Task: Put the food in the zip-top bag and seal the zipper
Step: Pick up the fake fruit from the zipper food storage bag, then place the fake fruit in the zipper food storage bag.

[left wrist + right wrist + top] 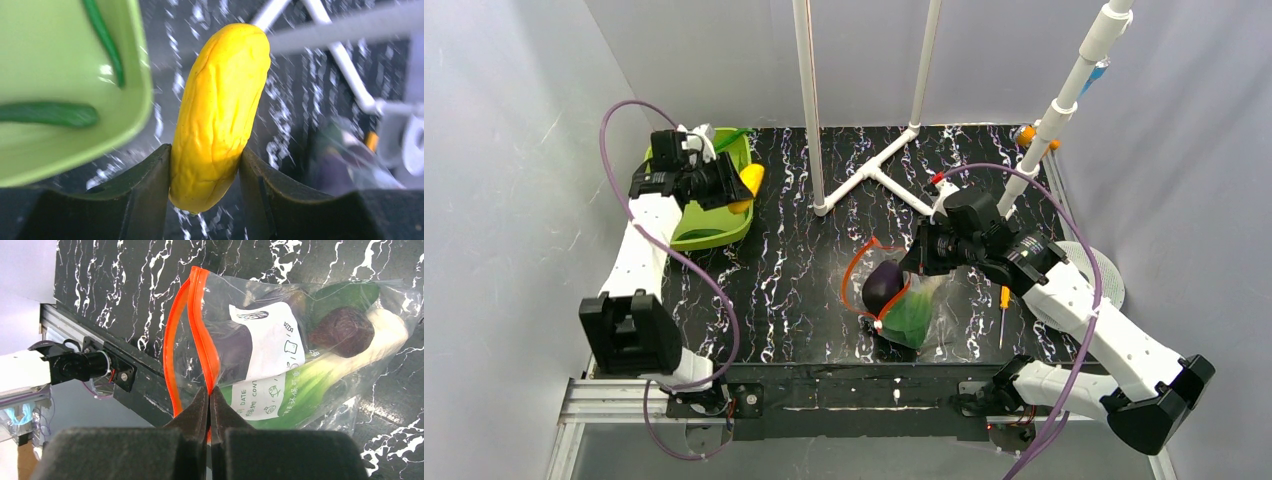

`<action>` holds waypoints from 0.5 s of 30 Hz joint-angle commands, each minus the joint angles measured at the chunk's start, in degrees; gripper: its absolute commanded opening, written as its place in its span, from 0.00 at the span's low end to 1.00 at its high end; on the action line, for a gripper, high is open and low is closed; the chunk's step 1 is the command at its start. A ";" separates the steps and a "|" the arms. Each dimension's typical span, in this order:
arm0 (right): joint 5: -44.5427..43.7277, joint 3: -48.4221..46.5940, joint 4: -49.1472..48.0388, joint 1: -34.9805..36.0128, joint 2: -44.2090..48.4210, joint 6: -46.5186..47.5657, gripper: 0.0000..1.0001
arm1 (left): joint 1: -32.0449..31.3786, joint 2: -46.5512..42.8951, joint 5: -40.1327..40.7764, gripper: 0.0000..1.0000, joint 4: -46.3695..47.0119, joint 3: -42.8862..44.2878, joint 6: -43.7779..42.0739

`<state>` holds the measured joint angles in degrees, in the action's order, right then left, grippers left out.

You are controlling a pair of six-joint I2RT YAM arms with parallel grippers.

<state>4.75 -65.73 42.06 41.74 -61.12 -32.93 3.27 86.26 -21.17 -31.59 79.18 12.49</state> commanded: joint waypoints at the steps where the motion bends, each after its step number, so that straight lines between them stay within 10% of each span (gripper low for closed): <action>1: 2.16 0.50 -4.61 -0.27 1.96 -1.26 0.01 | 0.04 -9.30 -19.67 0.18 -9.19 -6.38 0.45; 6: 2.02 1.75 -5.26 -0.23 2.60 -1.76 0.01 | -4.28 -19.06 -32.43 0.18 -8.47 -17.01 6.38; 15: 4.40 4.15 -8.95 -0.24 3.18 -5.07 0.01 | -31.08 -25.96 -25.12 0.24 -6.98 -19.51 16.24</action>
<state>7.29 -61.98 38.00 41.69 -59.27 -35.97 -20.88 61.04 -47.18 -37.45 58.96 23.73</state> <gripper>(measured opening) 0.026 0.448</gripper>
